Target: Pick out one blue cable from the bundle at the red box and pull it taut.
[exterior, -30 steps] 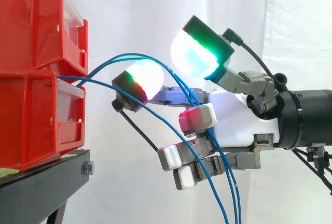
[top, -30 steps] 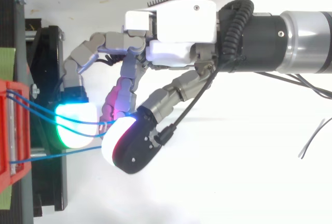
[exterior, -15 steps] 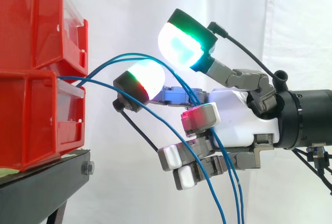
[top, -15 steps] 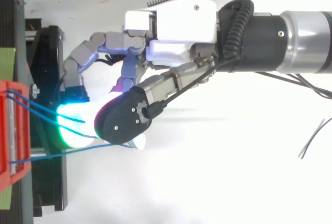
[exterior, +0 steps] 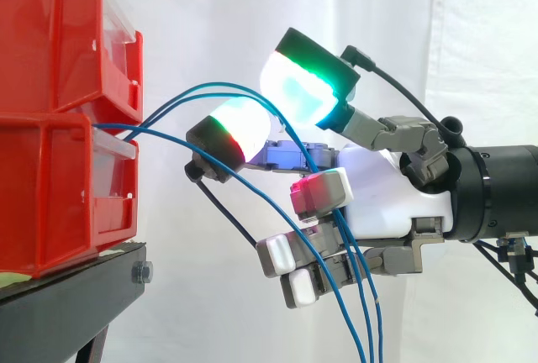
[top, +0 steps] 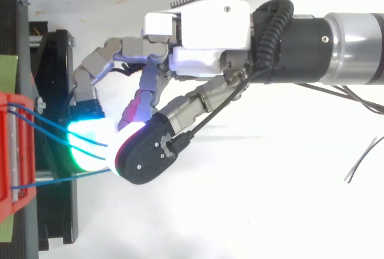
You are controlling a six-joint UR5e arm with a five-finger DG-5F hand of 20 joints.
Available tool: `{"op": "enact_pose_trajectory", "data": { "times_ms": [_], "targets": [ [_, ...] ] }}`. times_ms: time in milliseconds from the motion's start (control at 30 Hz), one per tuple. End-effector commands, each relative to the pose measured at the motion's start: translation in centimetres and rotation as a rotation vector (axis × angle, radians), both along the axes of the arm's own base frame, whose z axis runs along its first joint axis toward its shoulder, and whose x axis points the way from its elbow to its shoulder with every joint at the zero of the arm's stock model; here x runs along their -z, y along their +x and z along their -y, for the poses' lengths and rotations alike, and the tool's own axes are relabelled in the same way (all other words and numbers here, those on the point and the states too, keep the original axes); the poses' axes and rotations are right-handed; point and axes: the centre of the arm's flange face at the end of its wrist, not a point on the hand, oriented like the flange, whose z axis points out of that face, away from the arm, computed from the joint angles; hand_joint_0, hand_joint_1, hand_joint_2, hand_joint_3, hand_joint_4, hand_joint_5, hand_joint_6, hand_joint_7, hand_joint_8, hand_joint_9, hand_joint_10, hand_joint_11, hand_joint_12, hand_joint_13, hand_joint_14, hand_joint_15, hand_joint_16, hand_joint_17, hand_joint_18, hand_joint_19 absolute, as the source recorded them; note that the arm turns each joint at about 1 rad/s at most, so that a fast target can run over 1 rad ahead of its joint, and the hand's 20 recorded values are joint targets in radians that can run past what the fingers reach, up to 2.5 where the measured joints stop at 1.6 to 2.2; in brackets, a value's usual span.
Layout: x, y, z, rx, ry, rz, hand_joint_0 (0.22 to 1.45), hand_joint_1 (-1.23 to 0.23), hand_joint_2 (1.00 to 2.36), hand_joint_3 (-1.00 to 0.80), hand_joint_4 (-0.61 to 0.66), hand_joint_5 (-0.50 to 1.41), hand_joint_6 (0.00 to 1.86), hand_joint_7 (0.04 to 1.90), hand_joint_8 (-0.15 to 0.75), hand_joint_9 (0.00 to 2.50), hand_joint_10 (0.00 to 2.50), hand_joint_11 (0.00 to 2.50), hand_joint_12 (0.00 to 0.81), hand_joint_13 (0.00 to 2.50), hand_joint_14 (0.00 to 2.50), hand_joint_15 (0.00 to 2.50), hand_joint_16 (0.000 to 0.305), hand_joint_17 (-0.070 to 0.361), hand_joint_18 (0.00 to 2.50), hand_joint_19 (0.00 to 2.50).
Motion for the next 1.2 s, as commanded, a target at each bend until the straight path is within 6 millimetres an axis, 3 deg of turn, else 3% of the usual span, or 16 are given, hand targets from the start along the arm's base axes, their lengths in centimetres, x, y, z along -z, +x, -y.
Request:
{"op": "enact_pose_trajectory", "data": {
  "times_ms": [0,533,800,1167],
  "targets": [
    [0.02,-0.02,0.0,0.001,-0.001,-0.002,0.54,-0.76,1.0,-0.5,-0.16,-0.12,0.86,0.9,0.195,1.34,0.03,0.73,0.289,0.98,0.02,0.51,0.042,0.095,0.77,0.63],
    [0.02,-0.02,0.0,0.001,-0.001,-0.002,0.43,-0.67,1.0,-0.5,-0.1,-0.12,0.85,0.86,0.224,1.34,0.02,0.68,0.338,0.99,0.02,0.49,0.052,0.118,0.8,0.61],
    [0.02,-0.02,0.0,0.001,-0.001,-0.002,0.4,-0.72,1.0,-0.5,-0.09,-0.12,0.84,0.84,0.236,1.33,0.02,0.67,0.351,0.99,0.02,0.49,0.055,0.123,0.81,0.61],
    [0.02,-0.02,0.0,0.001,-0.001,-0.002,0.62,-0.86,1.0,-0.5,-0.19,-0.11,0.82,0.94,0.189,1.32,0.03,0.72,0.283,0.95,0.02,0.52,0.041,0.092,0.72,0.65]
  ]
}}
